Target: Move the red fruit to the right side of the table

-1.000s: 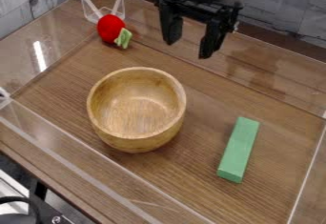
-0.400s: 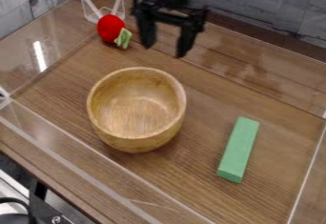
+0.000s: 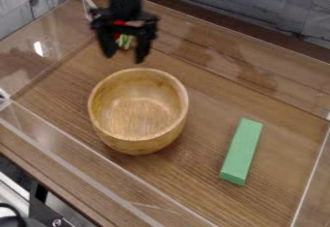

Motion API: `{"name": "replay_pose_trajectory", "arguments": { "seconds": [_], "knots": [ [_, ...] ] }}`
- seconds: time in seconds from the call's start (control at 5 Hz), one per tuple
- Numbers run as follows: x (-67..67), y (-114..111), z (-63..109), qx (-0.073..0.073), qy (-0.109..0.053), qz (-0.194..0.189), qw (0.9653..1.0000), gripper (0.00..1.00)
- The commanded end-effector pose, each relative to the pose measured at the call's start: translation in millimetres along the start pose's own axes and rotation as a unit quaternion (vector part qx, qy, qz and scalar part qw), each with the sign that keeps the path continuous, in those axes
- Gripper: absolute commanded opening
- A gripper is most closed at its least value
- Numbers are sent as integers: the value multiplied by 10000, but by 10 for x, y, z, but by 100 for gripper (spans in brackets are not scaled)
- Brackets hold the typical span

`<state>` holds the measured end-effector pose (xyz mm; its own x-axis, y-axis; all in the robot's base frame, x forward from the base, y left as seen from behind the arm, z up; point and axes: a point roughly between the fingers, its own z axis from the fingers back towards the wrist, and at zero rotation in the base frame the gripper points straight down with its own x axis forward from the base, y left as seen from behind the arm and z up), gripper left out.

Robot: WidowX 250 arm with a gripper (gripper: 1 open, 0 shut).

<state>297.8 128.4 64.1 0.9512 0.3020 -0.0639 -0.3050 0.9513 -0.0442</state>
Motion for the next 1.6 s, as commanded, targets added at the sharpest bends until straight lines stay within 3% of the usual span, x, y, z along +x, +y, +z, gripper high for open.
{"name": "replay_pose_trajectory", "arguments": {
  "seconds": [0.0, 0.2, 0.4, 0.6, 0.8, 1.0, 1.4],
  "knots": [
    [270, 300, 244, -61, -405, 179, 9990, 100],
    [422, 620, 298, -111, -519, 482, 9974, 100],
    [557, 666, 404, -194, -641, 696, 9953, 100],
    [669, 664, 475, -278, -759, 896, 9927, 100],
    [719, 647, 398, -321, -818, 701, 9937, 100],
    [754, 631, 320, -357, -873, 540, 9941, 100],
    [764, 429, 372, -431, -1005, 624, 9920, 100]
  ]
}}
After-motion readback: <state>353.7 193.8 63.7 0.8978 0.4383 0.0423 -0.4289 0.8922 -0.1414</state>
